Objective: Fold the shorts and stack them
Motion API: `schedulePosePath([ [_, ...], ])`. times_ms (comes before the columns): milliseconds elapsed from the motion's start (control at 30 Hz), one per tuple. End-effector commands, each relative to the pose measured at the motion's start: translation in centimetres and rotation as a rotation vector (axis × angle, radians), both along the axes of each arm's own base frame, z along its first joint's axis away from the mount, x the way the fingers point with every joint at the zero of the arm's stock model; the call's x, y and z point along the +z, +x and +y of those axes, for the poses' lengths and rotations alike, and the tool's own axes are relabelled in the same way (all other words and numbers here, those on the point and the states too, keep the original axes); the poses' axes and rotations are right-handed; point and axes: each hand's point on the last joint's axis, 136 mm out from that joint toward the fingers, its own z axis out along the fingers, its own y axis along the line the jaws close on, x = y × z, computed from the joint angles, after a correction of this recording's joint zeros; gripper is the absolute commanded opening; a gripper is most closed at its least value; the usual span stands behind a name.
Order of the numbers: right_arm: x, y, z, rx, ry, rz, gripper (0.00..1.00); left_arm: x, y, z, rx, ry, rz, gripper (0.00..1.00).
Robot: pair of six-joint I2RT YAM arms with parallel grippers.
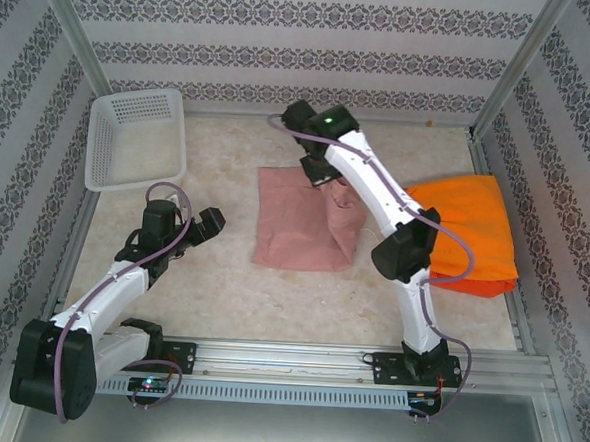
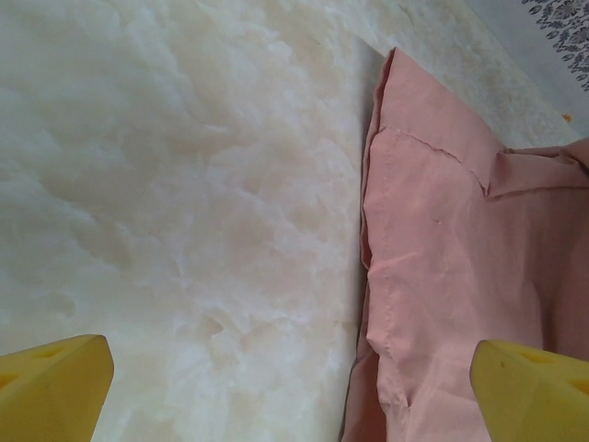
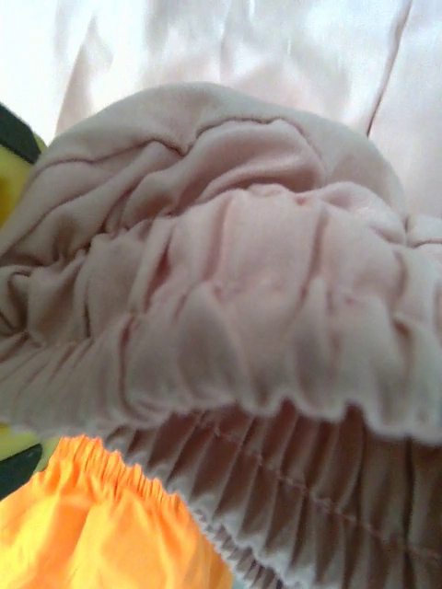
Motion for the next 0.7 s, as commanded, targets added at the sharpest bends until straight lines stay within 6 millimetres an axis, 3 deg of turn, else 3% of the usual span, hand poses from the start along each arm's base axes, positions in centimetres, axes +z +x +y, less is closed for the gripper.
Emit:
schedulePosePath([
  [0,-1.9,-1.8,5.3,0.033,0.112,0.074,0.3,0.7,0.5,0.1,0.015,-0.029,-0.041,1.0],
  [100,-2.2,-3.6,11.2,0.111,0.346,0.18,0.54,1.2,0.5,0.0,0.015,-0.043,-0.05,1.0],
  [167,-0.2,-4.9,14.4,0.168,0.536,0.237,0.68,1.8,0.5,-0.1,0.017,-0.054,-0.069,1.0],
  [233,2.6,-5.8,16.2,0.22,0.683,0.241,0.75,2.7,0.5,0.0,0.026,-0.068,-0.094,1.0],
  [333,5.3,-5.5,15.4,0.198,0.801,0.154,0.79,4.4,0.5,0.0,0.037,-0.097,-0.133,1.0],
  [433,5.5,-4.7,13.0,0.105,0.941,0.11,0.83,5.9,0.8,-0.8,0.013,-0.148,-0.157,1.0],
  [567,1.6,-3.7,10.1,-0.055,1.068,0.148,0.85,7.5,2.3,-2.6,-0.047,-0.233,-0.169,0.99],
  [667,-2.0,-4.0,8.8,-0.101,1.013,0.172,0.85,8.0,3.6,-3.7,-0.085,-0.243,-0.153,0.94],
])
